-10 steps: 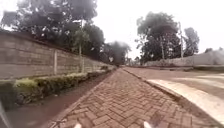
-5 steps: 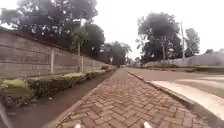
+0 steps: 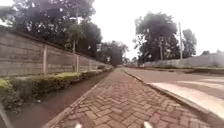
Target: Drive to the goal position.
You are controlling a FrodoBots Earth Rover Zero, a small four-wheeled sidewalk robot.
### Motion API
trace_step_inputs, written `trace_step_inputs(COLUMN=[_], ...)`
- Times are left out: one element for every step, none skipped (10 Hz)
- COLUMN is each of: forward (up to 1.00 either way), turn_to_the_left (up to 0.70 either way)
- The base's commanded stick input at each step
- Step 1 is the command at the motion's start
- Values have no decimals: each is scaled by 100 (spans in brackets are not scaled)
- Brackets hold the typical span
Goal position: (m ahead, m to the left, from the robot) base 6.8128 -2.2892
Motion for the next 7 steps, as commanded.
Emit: trace_step_inputs(forward=[70,70,70,70,70,70,70], turn_to_the_left=[4,5,5,4,4,3,2])
